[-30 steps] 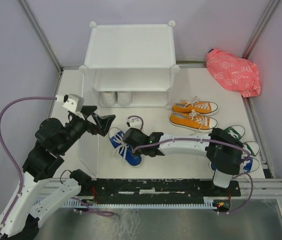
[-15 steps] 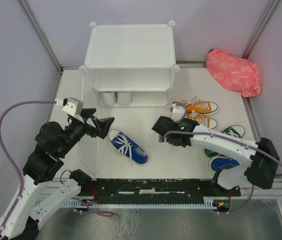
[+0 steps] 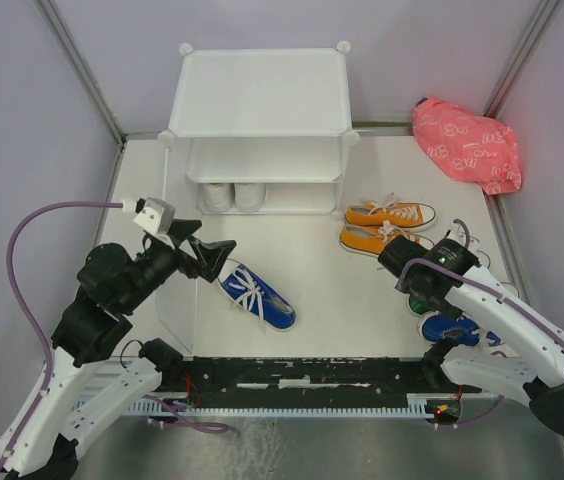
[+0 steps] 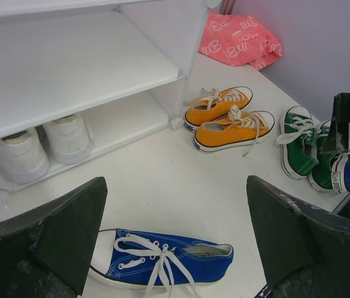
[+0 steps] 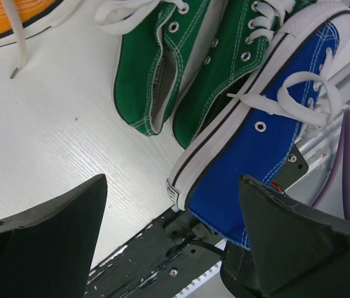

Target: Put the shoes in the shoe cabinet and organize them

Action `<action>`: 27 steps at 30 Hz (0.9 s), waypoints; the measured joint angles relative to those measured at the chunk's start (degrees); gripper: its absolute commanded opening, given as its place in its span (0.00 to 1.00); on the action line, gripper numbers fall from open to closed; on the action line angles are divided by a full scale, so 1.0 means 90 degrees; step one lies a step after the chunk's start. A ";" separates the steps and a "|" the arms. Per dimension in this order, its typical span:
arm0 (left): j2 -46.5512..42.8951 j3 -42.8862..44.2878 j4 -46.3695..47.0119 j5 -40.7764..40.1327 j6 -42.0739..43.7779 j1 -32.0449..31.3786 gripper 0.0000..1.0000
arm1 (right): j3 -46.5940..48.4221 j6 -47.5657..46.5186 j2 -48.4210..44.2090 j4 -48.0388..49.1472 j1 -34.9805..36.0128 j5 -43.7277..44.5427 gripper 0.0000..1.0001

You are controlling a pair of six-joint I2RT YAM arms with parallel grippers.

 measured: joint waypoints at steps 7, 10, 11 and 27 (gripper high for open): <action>-0.0053 -0.0019 0.0056 0.0075 0.0000 0.0000 0.99 | -0.0017 0.0554 -0.0384 -0.0398 -0.0083 -0.0321 0.91; -0.0073 -0.0019 0.0085 0.0129 -0.0002 0.0000 0.99 | -0.0219 0.0828 -0.0634 -0.0503 -0.0085 -0.0595 0.91; -0.0087 -0.0019 0.0097 0.0134 -0.0002 0.0000 0.99 | -0.0304 0.0903 -0.0675 -0.0510 -0.0085 -0.0685 0.91; -0.0192 -0.0316 0.0158 0.0170 -0.0007 0.0000 0.99 | -0.0945 0.0962 -0.0321 -0.0410 -0.0119 -0.0682 0.50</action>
